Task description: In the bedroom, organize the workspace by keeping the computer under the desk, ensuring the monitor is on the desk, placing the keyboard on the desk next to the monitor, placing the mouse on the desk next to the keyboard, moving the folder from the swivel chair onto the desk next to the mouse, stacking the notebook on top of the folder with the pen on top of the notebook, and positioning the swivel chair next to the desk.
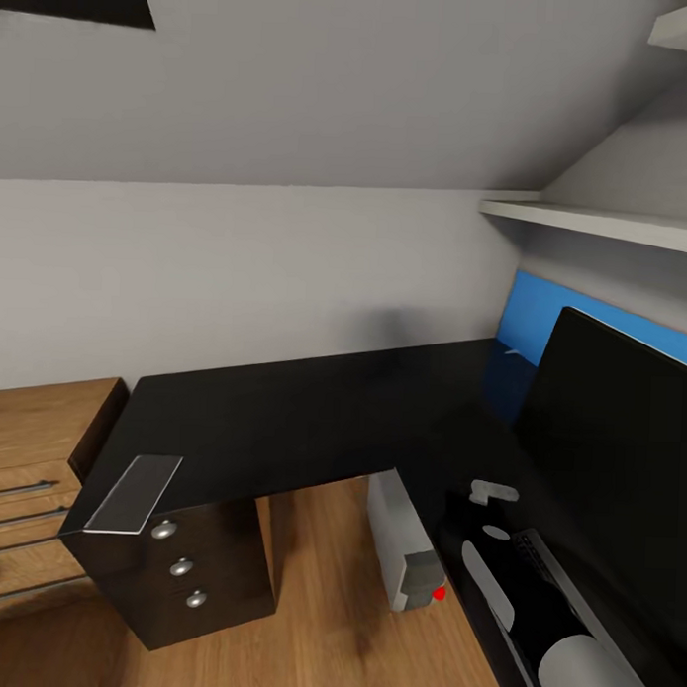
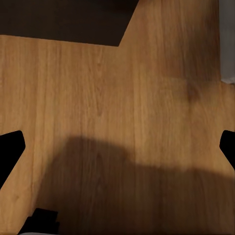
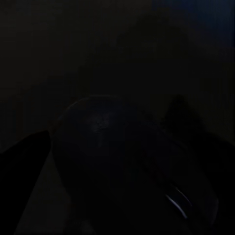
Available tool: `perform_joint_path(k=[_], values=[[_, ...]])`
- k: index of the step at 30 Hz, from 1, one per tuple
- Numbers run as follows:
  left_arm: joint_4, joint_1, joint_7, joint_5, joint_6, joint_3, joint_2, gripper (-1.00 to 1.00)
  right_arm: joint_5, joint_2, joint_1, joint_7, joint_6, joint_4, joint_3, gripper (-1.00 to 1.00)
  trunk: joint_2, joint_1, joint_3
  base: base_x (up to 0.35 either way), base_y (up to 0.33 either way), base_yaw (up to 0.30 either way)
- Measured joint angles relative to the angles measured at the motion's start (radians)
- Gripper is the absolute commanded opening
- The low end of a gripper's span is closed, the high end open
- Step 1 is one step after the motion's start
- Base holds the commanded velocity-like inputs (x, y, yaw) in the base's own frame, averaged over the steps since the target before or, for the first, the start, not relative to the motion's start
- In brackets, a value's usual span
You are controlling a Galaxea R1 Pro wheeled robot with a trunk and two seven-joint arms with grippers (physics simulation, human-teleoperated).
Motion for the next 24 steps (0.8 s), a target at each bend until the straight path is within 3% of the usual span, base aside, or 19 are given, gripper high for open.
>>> perform_joint_path(k=[24], values=[[0.0, 0.0, 0.0, 0.0, 0.0, -0.001, 0.0, 1.0, 0.002, 0.0, 0.0, -0.001, 0.0, 0.002, 0.0, -1.0, 0.0, 0.0, 0.0, -0.036, -0.002, 0.0]])
